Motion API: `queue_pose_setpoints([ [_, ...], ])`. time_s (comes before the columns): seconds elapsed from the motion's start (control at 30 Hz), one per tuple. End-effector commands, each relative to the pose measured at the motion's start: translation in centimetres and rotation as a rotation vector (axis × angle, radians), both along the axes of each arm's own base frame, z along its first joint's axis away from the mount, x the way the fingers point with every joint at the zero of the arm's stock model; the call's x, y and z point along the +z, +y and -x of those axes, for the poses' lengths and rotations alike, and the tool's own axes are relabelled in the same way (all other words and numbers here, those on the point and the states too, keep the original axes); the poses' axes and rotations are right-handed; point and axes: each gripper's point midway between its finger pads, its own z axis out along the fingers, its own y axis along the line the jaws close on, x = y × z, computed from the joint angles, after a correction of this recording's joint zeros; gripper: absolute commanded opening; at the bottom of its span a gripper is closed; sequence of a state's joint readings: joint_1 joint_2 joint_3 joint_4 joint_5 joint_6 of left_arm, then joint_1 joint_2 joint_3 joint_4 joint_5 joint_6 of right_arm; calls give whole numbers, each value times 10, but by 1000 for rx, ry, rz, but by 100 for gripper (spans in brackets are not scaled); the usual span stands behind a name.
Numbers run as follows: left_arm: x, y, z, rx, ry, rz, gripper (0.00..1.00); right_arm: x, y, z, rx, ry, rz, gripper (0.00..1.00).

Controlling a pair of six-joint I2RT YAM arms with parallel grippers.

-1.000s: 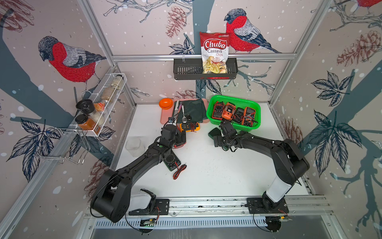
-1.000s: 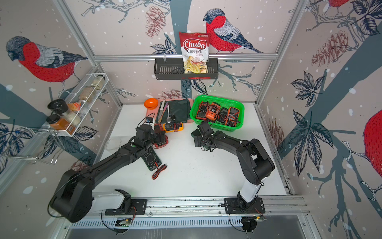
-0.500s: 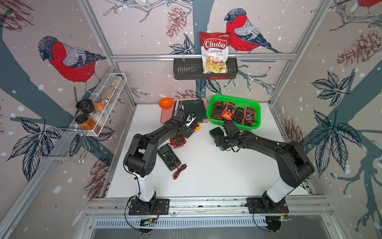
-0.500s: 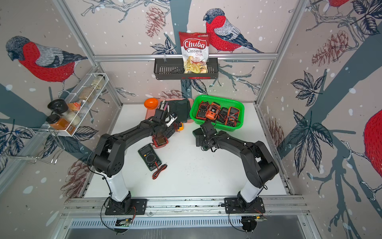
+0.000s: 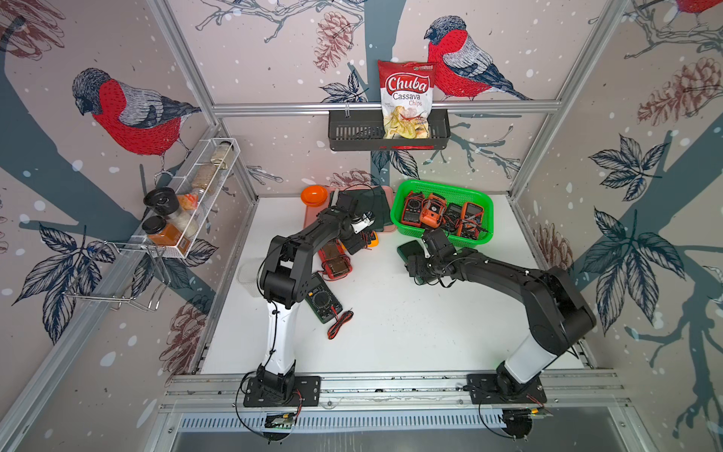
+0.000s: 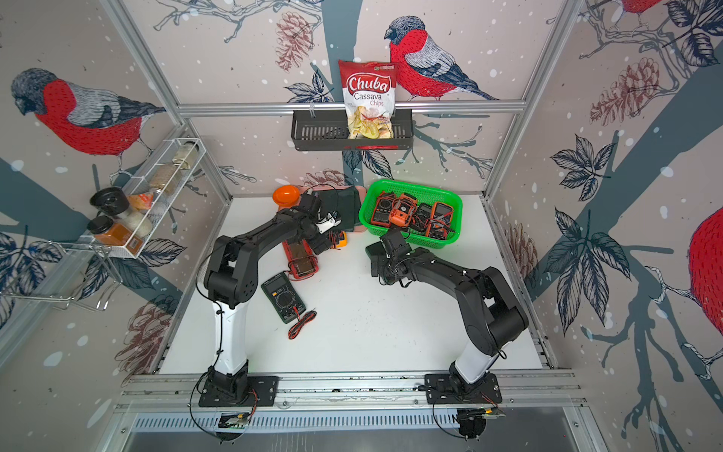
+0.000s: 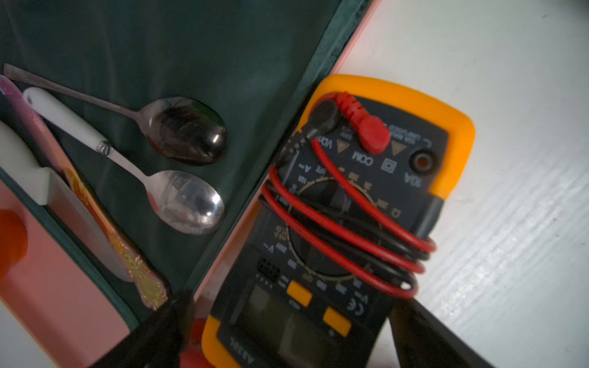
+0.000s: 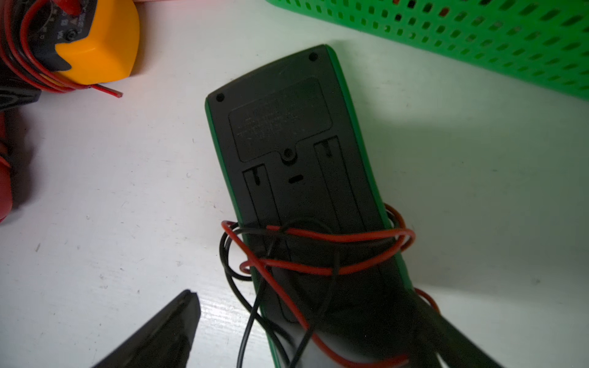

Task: Put the multimeter into the basket
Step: Pick up the multimeter from the center of the board.

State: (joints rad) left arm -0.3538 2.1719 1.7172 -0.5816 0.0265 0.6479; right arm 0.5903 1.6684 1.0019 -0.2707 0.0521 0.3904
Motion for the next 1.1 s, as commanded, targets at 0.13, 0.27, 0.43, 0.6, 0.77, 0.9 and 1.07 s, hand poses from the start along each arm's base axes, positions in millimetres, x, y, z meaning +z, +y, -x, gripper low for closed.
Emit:
queue_pose_setpoints([
  [0.13,-13,3,3,-51,94,-56,97,-3,0,-1,2,4,9,100],
  [0.27,-24,9,-1,-45,139,-76,97,-6,-2,-2,-1,9,20,100],
  [0.43,-32,9,0,-48,177,-79,82,-8,-1,-3,1,13,21,100],
  [0.6,-29,0,1,-50,181,-24,30,-2,-1,-5,-4,1,20,100],
  [0.77,-5,-6,-3,-24,130,27,1,13,-6,-6,-20,-33,19,100],
  [0.9,31,-14,-8,21,49,112,0,34,-16,-7,-61,-88,-3,100],
  [1.07,88,-36,-12,102,-64,259,0,71,-43,-14,-175,-186,-63,100],
])
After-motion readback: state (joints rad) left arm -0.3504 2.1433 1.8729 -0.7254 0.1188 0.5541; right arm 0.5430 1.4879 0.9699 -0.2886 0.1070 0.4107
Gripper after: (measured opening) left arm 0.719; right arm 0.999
